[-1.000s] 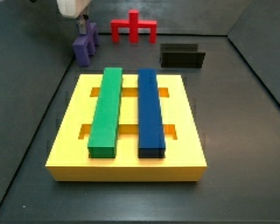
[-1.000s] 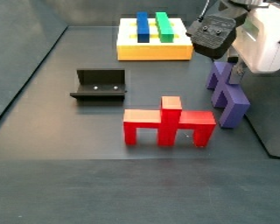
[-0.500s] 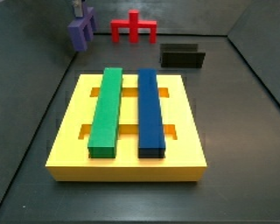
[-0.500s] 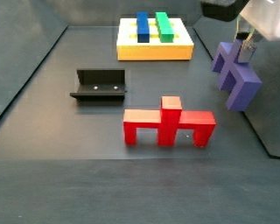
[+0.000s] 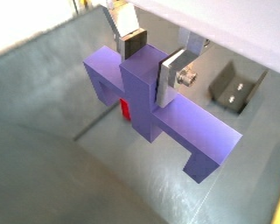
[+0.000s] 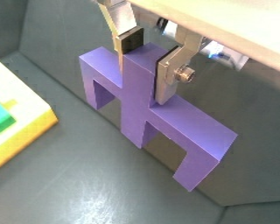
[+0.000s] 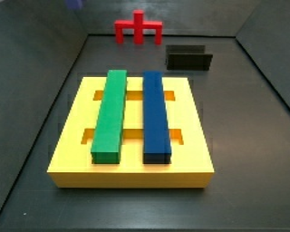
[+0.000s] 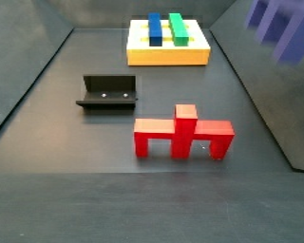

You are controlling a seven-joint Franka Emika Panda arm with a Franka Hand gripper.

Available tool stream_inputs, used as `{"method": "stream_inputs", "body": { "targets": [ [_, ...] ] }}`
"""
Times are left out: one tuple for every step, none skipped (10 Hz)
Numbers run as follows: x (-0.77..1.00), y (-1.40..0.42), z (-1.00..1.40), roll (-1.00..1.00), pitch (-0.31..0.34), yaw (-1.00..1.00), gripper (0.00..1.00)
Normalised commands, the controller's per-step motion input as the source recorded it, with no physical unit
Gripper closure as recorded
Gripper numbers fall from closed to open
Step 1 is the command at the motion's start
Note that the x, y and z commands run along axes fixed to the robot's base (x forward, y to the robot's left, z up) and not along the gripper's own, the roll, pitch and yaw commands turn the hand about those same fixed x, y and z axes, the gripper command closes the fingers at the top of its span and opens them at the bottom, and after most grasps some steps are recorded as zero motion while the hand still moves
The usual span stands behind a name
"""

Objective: Pick up the purple object. Move up. Move to above the board. Insert the purple object.
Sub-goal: Move to above the board.

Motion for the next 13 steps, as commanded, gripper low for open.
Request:
{"method": "stream_inputs", "body": {
  "targets": [
    [0.02,0.00,0.51,-0.01,0.118,0.00,1.00],
    [0.02,0.00,0.28,-0.01,0.107,0.00,1.00],
    [0.76,-1.40,0.18,0.00,0.019,1.00,1.00],
    [0.76,-1.40,0.17,0.01,0.024,1.00,1.00],
    [0.79,-1.40,0.16,0.02,0.031,1.00,1.00],
    [0.81,-1.40,0.17,0.00,0.033,1.00,1.00],
    [0.80,-1.40,0.17,0.01,0.037,1.00,1.00],
    [0.84,-1.40,0.18,0.00,0.044,1.00,1.00],
    [0.86,-1.40,0.17,0.01,0.053,1.00,1.00],
    [0.91,-1.40,0.17,0.01,0.061,1.00,1.00],
    [0.62,-0.87,0.11,0.02,0.075,1.00,1.00],
    [0.41,-0.54,0.08,0.03,0.081,1.00,1.00],
    [0.20,-0.28,0.06,0.03,0.082,1.00,1.00]
  ]
}}
